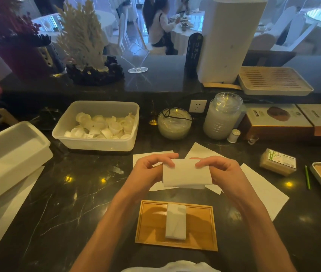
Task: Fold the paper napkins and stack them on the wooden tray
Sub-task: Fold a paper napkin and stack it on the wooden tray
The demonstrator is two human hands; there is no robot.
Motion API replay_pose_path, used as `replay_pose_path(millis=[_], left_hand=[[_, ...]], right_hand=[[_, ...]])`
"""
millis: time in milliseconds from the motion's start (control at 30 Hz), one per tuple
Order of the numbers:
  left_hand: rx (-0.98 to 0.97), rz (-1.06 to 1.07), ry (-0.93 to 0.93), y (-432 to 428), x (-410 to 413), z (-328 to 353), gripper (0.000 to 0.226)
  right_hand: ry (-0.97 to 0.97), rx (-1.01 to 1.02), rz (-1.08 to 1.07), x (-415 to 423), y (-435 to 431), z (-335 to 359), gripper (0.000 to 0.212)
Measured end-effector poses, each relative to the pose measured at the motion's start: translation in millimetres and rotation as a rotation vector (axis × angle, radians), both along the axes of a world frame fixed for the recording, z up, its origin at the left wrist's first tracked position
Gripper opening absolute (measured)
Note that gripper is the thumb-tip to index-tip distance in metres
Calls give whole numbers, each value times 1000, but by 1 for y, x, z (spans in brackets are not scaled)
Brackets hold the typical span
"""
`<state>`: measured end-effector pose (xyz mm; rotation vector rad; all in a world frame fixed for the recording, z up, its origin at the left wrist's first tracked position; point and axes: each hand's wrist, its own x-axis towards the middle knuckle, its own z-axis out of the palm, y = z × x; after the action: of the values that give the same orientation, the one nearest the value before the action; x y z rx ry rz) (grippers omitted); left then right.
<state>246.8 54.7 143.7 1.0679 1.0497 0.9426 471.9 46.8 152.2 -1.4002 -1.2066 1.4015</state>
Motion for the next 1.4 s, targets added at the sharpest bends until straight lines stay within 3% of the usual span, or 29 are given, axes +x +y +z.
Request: replay_pose_path(millis=[67, 167, 367, 467, 567, 700, 833, 1033, 1133, 1267, 1400], left_hand=[[-45, 6, -98, -3, 3, -1, 16], [-179, 34, -248, -7, 7, 1, 29], [-141, 62, -44, -7, 14, -2, 31], [-106, 125, 19, -10, 19, -5, 38], [-70, 134, 44, -16, 22, -8, 39], [-157, 79, -21, -20, 19, -6, 26], [-148, 10, 64, -21, 14, -8, 29], [-96, -53, 114, -18, 13, -8, 11], [-53, 36, 150, -18, 17, -12, 8], [-102, 245, 100, -24, 23, -25, 12], [-192, 223, 36, -37, 25, -46, 16]], right_hand=[[-31, 31, -20, 0, 0, 2, 41], [-63, 85, -9, 2, 1, 5, 47], [-128, 134, 62, 1, 2, 5, 42], [19, 14, 86, 0, 6, 1, 24], [-74, 29, 86, -3, 3, -1, 13], [-89, 78, 34, -6, 4, -3, 38], [-84, 99, 42, -6, 8, 0, 58], [-232, 113, 353, -3, 18, 17, 58], [-185, 127, 249, -9, 18, 15, 45], [19, -97, 129, -11, -1, -13, 32], [86, -203, 0, -14, -25, -47, 29]])
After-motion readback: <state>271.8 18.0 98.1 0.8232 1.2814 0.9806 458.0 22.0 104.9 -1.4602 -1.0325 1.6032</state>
